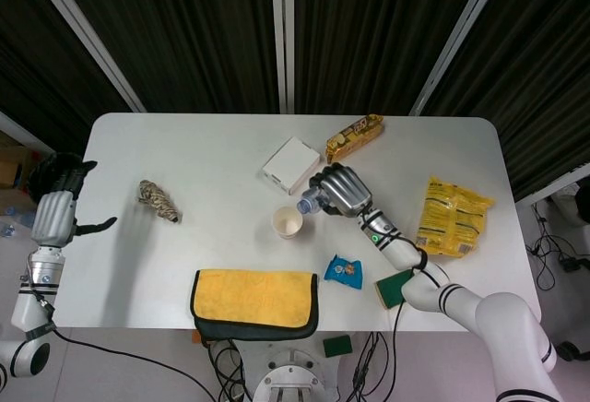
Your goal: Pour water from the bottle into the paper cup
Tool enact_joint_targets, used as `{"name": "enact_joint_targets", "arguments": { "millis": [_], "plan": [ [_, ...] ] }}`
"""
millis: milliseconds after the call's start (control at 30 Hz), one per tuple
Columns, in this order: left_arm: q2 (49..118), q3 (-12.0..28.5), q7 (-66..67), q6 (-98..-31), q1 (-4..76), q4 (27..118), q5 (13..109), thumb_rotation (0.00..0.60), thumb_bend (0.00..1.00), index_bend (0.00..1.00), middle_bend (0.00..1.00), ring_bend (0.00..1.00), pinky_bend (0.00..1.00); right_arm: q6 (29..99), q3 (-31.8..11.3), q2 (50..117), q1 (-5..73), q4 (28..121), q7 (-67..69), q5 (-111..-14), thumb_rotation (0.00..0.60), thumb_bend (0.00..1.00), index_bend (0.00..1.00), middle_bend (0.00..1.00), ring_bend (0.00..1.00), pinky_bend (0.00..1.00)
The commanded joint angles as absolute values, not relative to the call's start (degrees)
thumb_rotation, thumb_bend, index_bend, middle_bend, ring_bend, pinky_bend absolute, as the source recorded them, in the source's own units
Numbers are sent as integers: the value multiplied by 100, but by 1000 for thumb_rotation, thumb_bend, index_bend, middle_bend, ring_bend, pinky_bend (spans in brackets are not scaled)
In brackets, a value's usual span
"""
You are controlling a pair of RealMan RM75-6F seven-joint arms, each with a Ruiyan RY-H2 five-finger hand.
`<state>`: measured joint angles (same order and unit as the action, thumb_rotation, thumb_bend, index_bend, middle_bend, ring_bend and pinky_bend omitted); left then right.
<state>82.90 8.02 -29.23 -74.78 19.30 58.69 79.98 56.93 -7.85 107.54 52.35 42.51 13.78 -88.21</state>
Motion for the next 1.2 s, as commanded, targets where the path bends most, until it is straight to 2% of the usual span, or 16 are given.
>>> {"name": "enact_joint_targets", "arguments": {
  "millis": [33, 1200],
  "plan": [
    [8285, 804, -2942, -7459, 1931, 5872, 8002, 600, 65, 100, 104, 51, 168, 5679, -788, 10785, 5271, 4212, 1325, -8814, 600, 470, 827, 567, 391, 364],
    [8244, 863, -2979, -7459, 1938, 5923, 8054, 600, 65, 100, 104, 51, 167, 5772, -606, 10887, 5481, 3837, 462, -8946, 600, 477, 827, 567, 391, 361]
  ]
}}
